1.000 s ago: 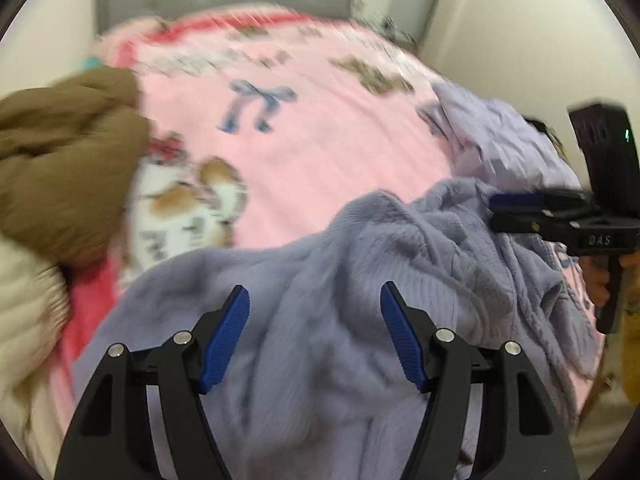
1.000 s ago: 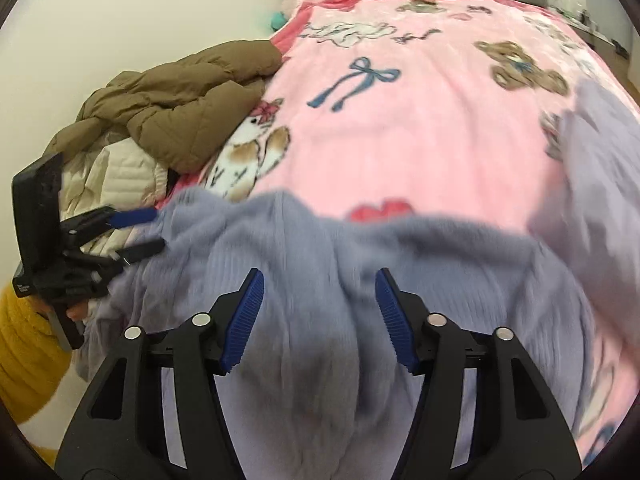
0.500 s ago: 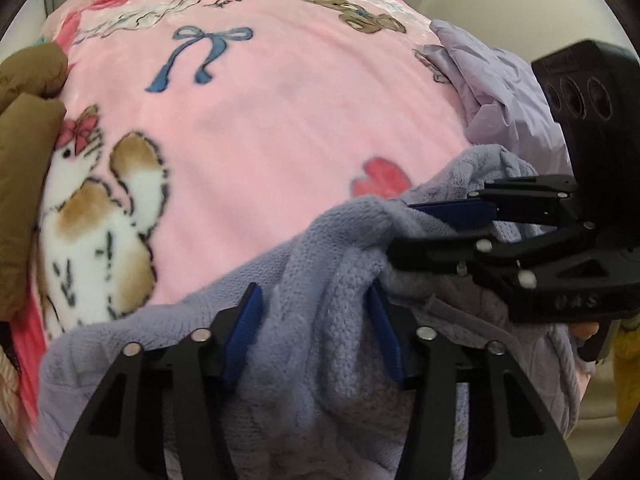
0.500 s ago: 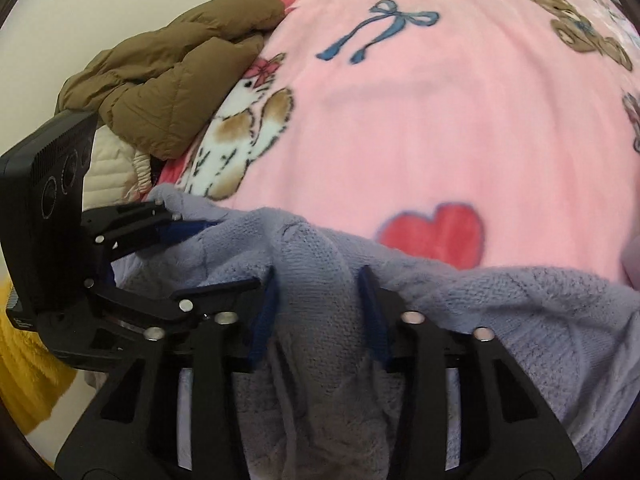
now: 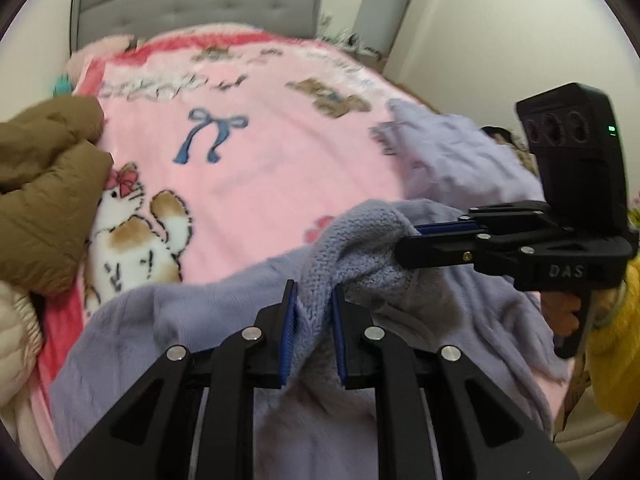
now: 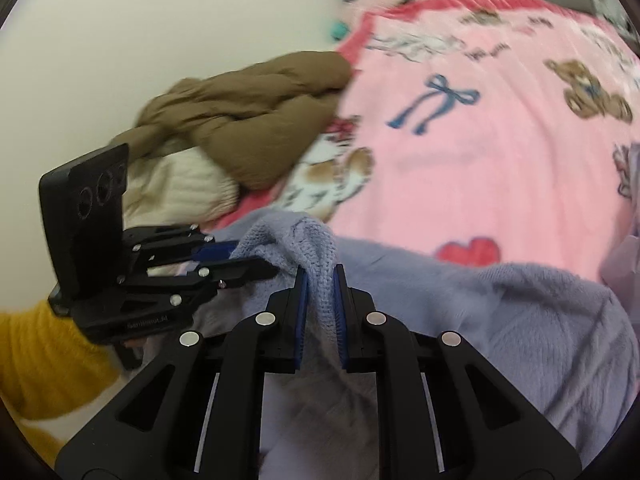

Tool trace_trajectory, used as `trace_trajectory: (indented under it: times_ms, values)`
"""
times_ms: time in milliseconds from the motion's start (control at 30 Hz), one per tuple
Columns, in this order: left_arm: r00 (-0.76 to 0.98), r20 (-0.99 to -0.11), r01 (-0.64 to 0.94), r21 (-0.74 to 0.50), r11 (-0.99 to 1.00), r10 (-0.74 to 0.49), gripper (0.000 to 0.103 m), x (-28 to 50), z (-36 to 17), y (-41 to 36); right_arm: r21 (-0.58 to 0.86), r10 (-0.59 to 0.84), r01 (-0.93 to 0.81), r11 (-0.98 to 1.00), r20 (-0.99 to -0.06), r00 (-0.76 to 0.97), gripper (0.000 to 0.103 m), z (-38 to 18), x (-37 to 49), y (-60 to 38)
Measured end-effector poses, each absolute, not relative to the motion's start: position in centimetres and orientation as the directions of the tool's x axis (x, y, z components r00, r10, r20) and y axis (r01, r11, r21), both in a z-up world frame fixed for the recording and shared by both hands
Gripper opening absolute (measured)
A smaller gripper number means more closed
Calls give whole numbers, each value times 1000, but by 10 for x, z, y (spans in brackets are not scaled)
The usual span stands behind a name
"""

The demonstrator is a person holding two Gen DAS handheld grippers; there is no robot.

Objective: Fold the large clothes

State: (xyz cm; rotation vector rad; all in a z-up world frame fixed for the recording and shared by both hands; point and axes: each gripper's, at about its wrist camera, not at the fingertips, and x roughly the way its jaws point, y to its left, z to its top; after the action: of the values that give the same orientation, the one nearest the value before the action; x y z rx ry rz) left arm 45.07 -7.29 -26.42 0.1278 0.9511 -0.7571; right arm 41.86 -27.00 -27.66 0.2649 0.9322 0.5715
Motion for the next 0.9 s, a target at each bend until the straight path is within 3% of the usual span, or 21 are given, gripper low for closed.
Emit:
trace_trajectory:
  times_ms: [167, 433, 667, 800, 900]
  values:
    - [306, -785, 673, -222, 705, -539, 16, 383, -258, -60, 458, 575, -353, 816, -710, 407, 12, -277, 351, -266]
    - [185, -864, 628, -262, 732, -468, 18, 314, -318, -58, 402, 487, -307, 863, -822, 294, 12, -328, 276, -240]
    - [177, -900, 630, -208, 748, -399, 29, 285, -364, -57, 303, 371, -261, 917, -889, 268, 13, -372, 251, -224]
    - [200, -893, 623, -202, 756, -404, 34, 276, -371, -50, 268, 343, -294, 918, -907, 244, 22, -378, 250, -215]
    - [208, -880, 615, -221, 757, -426, 43, 275, -355, -46, 322, 396, -294, 900, -886, 241, 32, -365, 252, -220]
